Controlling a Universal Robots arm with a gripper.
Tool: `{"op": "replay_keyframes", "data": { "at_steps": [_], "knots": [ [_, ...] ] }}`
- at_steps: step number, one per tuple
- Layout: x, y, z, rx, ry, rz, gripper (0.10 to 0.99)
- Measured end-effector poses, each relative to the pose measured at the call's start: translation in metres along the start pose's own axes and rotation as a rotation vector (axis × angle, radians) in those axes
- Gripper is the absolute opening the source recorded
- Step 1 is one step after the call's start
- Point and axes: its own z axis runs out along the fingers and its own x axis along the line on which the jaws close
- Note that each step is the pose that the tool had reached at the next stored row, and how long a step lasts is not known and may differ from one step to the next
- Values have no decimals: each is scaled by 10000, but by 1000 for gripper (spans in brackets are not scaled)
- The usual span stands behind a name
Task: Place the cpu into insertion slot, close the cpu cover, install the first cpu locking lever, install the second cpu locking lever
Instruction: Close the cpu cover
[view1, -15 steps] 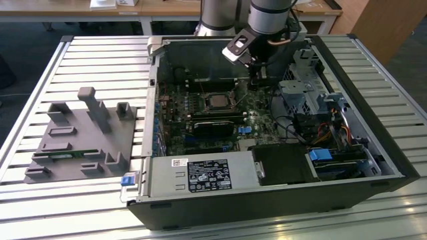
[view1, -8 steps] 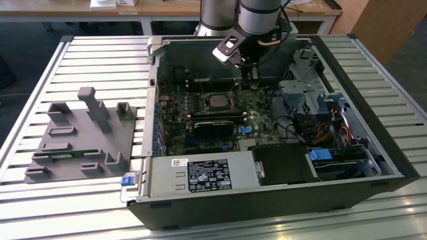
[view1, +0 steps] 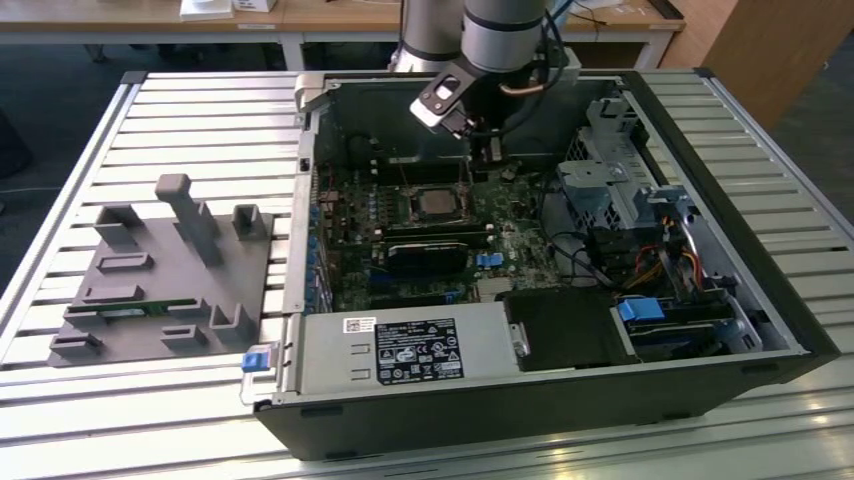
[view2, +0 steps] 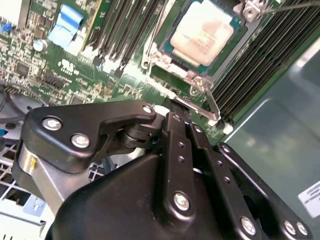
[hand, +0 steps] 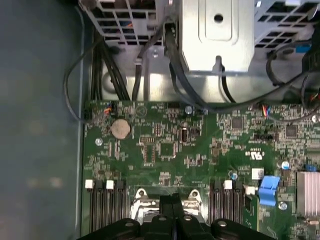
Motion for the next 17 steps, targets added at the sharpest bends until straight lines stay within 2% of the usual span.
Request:
{"op": "replay_keyframes", "data": {
  "at_steps": [7, 13, 17],
  "knots": [
    [2, -105, 39, 0, 0, 0, 106],
    [1, -156, 109, 0, 1, 0, 106],
    [1, -180, 117, 1, -2, 0, 106]
  ]
}}
